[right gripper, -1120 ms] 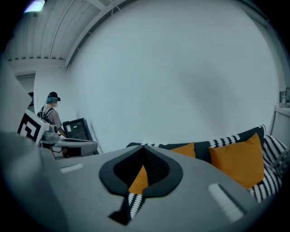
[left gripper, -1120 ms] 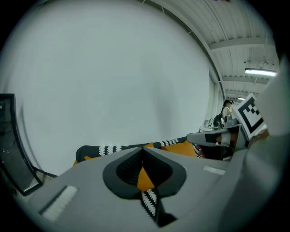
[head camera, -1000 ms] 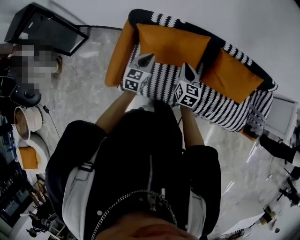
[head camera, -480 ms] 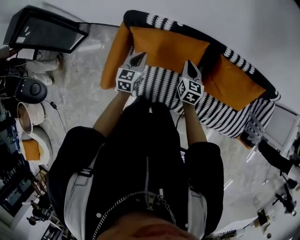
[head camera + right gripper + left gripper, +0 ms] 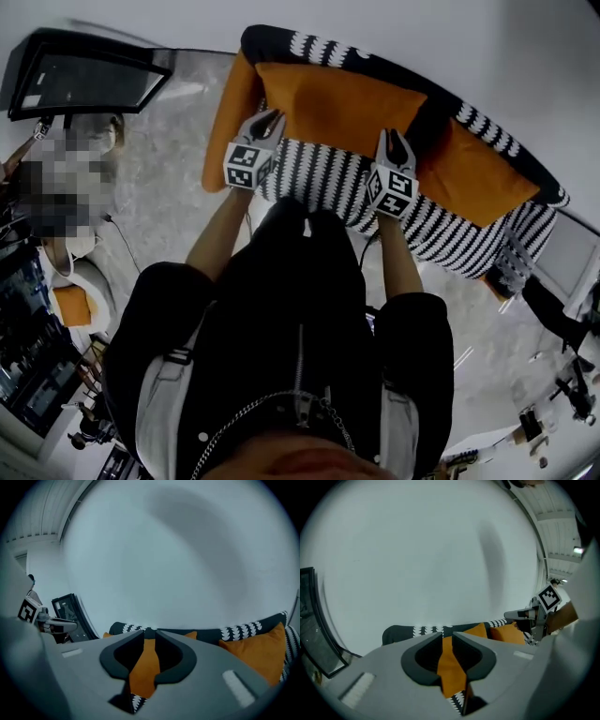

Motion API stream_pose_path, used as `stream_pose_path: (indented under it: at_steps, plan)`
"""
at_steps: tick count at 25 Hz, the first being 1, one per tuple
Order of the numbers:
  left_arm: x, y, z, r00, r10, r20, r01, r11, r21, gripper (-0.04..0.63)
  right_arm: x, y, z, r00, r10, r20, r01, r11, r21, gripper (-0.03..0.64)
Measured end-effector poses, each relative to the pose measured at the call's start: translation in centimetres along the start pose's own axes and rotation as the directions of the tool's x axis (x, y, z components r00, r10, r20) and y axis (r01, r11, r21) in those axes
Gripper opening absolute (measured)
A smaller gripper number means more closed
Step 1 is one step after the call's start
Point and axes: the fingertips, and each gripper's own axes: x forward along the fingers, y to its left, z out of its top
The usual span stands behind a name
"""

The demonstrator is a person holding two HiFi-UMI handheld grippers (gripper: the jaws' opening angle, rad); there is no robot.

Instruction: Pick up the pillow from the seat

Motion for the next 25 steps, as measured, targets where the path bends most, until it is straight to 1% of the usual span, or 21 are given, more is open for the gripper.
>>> stream_pose_path:
  at_steps: [1, 2, 5, 9, 11, 13, 16, 19, 22, 25]
  plan:
    - [0.5, 0.7, -0.4, 1.0, -0.001, -0.006, 0.001, 1.0, 0.002, 0.079, 0.6, -0.4, -0.3, 1.0, -0.01, -0.008, 0.01, 1.0, -0.001, 0.069]
    - [1.0, 1.3, -0.8, 1.0, 0.0, -0.012, 0.0, 1.0, 0.007, 0.088, 1.2, -0.9, -0.5, 1.0, -0.021, -0.015, 0.021, 1.0, -0.002, 0.098]
    - [2.5, 3.5, -2.1, 0.999, 0.02, -0.035, -0.019, 0.999, 0.034, 0.153, 3.4, -2.5, -1.2, 0.998, -0.045, -0.033, 0.045, 0.999, 0.005, 0.203]
    - [4.5, 6.3, -4.2, 0.994, 0.078, -0.071, -0.075, 0.997, 0.031, 0.258, 6.3, -5.2, -2.1, 0.995, -0.084, -0.062, 0.085, 0.996, 0.014, 0.278]
    - [5.9, 7.6, -5.1, 0.991, 0.099, -0.095, -0.098, 0.995, 0.021, 0.322, 7.9, -6.8, -2.4, 0.99, -0.114, -0.08, 0.116, 0.993, 0.016, 0.307]
    - [7.1, 9.0, -5.7, 0.987, 0.12, -0.106, -0.121, 0.993, -0.001, 0.364, 9.3, -8.4, -2.8, 0.985, -0.14, -0.105, 0.143, 0.99, 0.019, 0.325]
    - [8.9, 10.9, -6.7, 0.982, 0.145, -0.118, -0.153, 0.986, -0.066, 0.394, 11.4, -10.6, -3.5, 0.975, -0.167, -0.145, 0.173, 0.984, 0.03, 0.33]
    - [11.1, 12.6, -7.4, 0.98, 0.149, -0.134, -0.165, 0.979, -0.117, 0.419, 13.9, -12.5, -4.3, 0.967, -0.184, -0.178, 0.195, 0.98, 0.046, 0.373]
    - [13.0, 13.9, -8.5, 0.977, 0.145, -0.155, -0.169, 0.974, -0.15, 0.431, 16.0, -13.4, -5.4, 0.963, -0.169, -0.211, 0.179, 0.983, 0.031, 0.41]
    - [14.4, 14.4, -10.1, 0.968, 0.142, -0.205, -0.179, 0.968, -0.174, 0.44, 17.2, -14.5, -6.5, 0.958, -0.148, -0.247, 0.165, 0.985, 0.049, 0.446]
